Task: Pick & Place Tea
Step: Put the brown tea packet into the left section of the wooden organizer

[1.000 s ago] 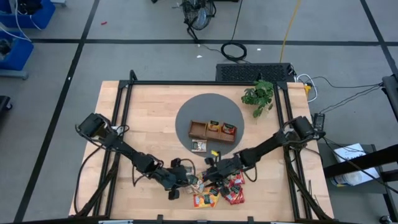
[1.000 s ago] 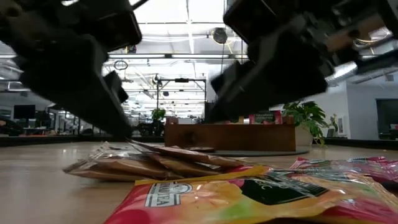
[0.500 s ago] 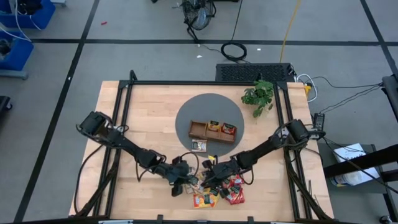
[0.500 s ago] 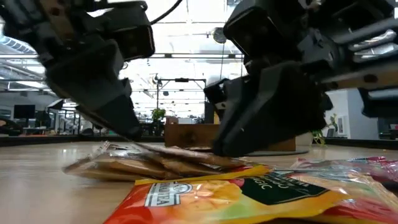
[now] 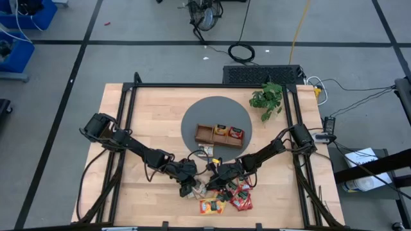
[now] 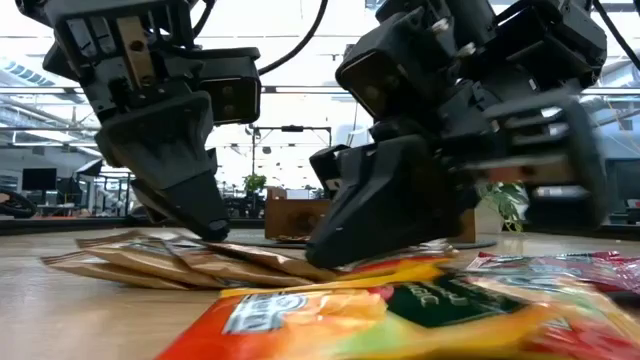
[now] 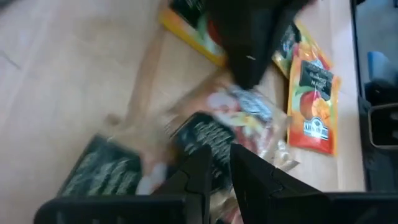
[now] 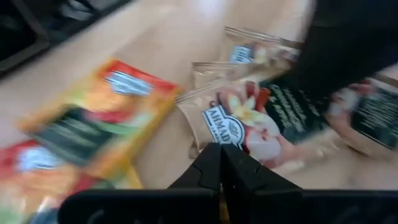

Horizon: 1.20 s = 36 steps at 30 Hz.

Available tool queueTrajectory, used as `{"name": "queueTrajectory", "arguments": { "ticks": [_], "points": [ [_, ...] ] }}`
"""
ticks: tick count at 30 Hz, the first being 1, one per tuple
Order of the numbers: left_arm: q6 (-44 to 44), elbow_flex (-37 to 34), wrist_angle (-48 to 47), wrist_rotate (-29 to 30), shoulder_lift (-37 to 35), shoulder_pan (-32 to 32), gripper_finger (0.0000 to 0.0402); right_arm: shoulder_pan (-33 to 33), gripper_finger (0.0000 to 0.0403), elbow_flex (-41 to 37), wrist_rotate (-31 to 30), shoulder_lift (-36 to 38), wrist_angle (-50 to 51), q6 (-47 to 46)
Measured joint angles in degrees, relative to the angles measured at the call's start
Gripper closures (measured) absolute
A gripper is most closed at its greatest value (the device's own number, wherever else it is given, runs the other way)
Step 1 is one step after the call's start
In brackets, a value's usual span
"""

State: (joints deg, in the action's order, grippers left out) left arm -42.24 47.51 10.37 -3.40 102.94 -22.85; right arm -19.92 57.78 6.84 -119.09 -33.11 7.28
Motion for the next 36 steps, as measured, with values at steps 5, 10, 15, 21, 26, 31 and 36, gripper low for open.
{"name": "queueTrajectory", "arguments": {
  "ticks": [5, 10, 15, 21, 26, 31, 36],
  "points": [
    [-0.09, 0.00, -2.07, -0.45, 0.00, 0.85, 0.0339, 0.04, 0.0402, -0.02, -2.38, 0.00, 0.20, 1.26],
    [0.62, 0.00, -2.10, -2.88, -0.01, 2.19, 0.0321, 0.04, 0.0402, -0.02, -2.93, -0.02, 0.49, 1.62],
    [0.98, 0.78, -4.80, -5.73, -1.07, 3.56, 0.0261, -0.46, 0.0402, -0.20, -4.24, 1.96, 0.27, 4.03],
    [-0.21, 1.85, -12.09, -5.60, -3.97, 3.84, 0.0186, -2.52, 0.0393, -0.13, -3.91, 5.66, -2.78, 5.94],
    [-3.59, 1.70, -17.23, -4.22, -4.83, 3.82, 0.0153, -4.08, 0.0398, -0.10, -3.75, 4.37, -3.68, 5.94],
    [-4.80, 1.77, -17.40, -3.63, -4.75, 4.09, 0.0143, -3.22, 0.0401, -0.16, -3.99, 1.57, -3.11, 3.71],
    [-4.79, 1.77, -17.12, -3.04, -4.72, 4.65, 0.0142, -1.11, 0.0402, -0.12, -3.00, -1.21, -4.74, 1.63]
  ]
}}
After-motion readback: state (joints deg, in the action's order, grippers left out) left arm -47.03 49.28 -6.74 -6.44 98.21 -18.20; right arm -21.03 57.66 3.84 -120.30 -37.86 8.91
